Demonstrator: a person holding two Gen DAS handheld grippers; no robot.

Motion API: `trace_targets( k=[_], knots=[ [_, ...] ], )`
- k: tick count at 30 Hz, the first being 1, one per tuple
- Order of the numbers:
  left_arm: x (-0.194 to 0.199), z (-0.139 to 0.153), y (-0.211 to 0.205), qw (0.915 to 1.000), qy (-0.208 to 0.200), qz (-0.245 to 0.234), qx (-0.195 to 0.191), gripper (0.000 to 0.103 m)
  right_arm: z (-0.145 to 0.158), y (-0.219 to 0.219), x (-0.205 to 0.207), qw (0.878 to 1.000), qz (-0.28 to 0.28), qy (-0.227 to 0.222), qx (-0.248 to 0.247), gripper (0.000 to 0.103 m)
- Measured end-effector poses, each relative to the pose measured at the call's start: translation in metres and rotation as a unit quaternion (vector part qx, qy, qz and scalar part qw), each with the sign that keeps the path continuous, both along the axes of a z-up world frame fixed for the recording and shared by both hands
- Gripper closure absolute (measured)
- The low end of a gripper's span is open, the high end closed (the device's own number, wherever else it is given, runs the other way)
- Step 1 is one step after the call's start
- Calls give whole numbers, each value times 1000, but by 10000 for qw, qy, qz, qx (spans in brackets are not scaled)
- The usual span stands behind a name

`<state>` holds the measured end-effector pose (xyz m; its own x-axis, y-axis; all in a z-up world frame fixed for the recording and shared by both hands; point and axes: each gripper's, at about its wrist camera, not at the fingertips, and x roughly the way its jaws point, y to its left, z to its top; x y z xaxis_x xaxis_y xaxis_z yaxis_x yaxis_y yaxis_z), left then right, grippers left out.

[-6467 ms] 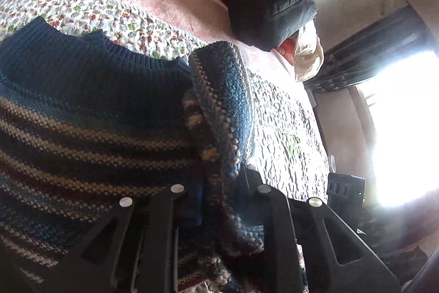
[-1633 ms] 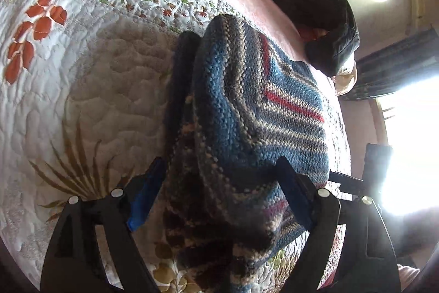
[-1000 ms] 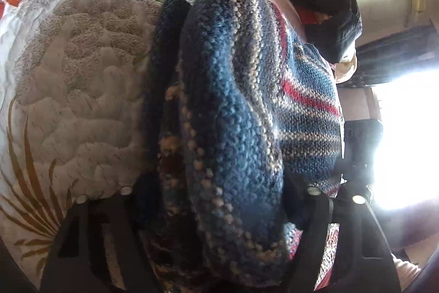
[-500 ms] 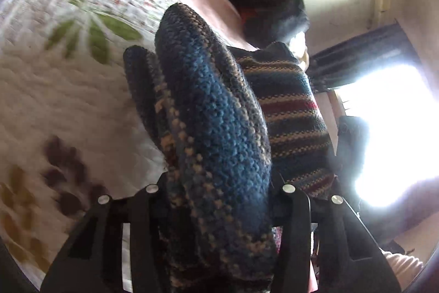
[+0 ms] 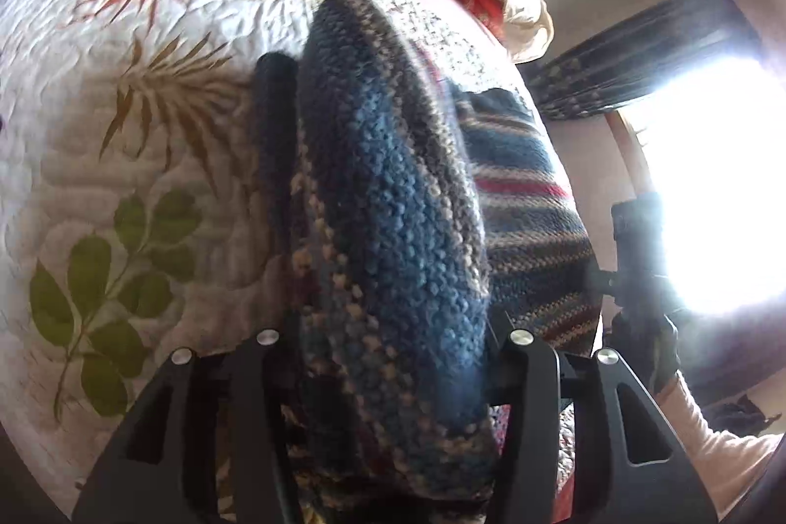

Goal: Fold small clothes

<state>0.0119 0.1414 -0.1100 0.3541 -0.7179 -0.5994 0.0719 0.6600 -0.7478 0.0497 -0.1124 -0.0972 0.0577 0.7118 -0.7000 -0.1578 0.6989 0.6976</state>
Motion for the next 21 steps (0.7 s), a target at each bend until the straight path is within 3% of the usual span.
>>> trace_targets(
  k=[5, 10, 17, 21],
  knots=[
    [-4, -11, 8, 9999, -108, 96, 83, 46, -19, -18, -6, 9992, -265, 80, 274, 40],
    [-12, -10, 0, 9995, 16, 225, 201, 43, -14, -41, -19, 9990, -341, 101, 259, 32],
    [-63, 30, 14, 9944, -457, 392, 874, 45, -6, -65, -57, 9990, -284, 259, 235, 30],
    [-93, 57, 10, 9883, -817, 498, 1189, 45, -19, -67, -81, 9992, -166, 340, 110, 32]
  ],
)
